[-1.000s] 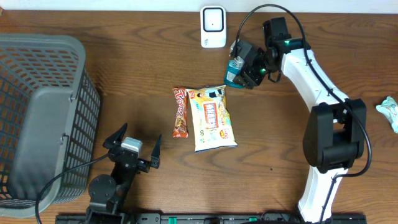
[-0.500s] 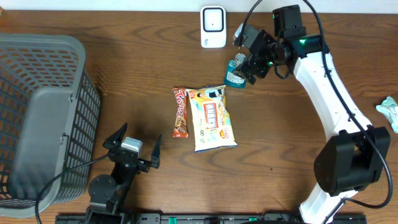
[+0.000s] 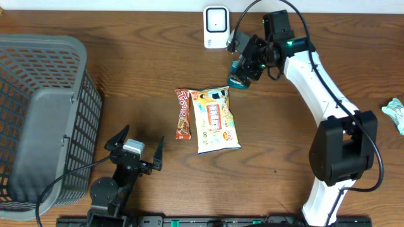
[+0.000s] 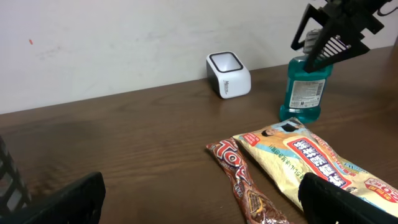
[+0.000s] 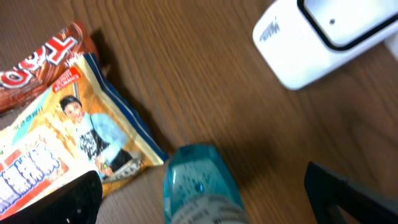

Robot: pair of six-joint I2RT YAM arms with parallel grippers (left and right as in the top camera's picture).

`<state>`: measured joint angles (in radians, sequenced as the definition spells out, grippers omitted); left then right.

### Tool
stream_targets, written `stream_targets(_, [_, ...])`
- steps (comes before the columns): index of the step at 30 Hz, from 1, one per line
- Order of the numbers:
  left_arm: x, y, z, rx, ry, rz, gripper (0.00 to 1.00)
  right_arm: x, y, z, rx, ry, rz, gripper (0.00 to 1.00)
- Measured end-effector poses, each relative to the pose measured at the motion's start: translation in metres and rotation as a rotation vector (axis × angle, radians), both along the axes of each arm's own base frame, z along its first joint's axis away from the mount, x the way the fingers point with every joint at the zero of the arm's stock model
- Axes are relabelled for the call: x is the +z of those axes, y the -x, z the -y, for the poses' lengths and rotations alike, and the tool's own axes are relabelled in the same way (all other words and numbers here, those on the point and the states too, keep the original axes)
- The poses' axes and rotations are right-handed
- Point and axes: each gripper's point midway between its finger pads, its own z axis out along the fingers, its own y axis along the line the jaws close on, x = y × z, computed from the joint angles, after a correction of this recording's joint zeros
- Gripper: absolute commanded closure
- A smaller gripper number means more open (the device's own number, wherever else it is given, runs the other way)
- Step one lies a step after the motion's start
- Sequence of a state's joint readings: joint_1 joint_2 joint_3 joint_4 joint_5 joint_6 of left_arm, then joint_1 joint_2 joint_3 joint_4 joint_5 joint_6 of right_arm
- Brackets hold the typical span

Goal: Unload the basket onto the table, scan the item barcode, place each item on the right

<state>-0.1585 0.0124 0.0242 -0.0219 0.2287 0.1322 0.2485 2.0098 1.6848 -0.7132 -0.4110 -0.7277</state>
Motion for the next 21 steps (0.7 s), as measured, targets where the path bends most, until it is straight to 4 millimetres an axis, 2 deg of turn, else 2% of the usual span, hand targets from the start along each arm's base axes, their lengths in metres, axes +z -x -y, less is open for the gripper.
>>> stream_targets(6, [0.000, 0.000, 0.000, 0.000, 0.000, 0.000, 0.01, -0.004, -0.004, -0.003, 0.000, 0.015, 0.014, 0.01])
stream_targets(12, [0.000, 0.000, 0.000, 0.001, 0.000, 0.001, 0.01, -0.027, -0.008, 0.003, -0.022, 0.058, -0.014, 0.02])
stream_targets(17, [0.000, 0.000, 0.000, 0.000, 0.000, 0.000, 0.01, -0.027, -0.009, 0.003, -0.018, 0.069, -0.006, 0.53])
stream_targets(19, [0.000, 0.000, 0.000, 0.000, 0.000, 0.000, 0.01, -0.027, -0.009, 0.004, -0.015, 0.074, -0.002, 0.67])
stream_targets(21, [0.000, 0.000, 0.000, 0.000, 0.000, 0.000, 0.01, -0.028, -0.009, 0.004, -0.019, 0.074, -0.007, 0.74])
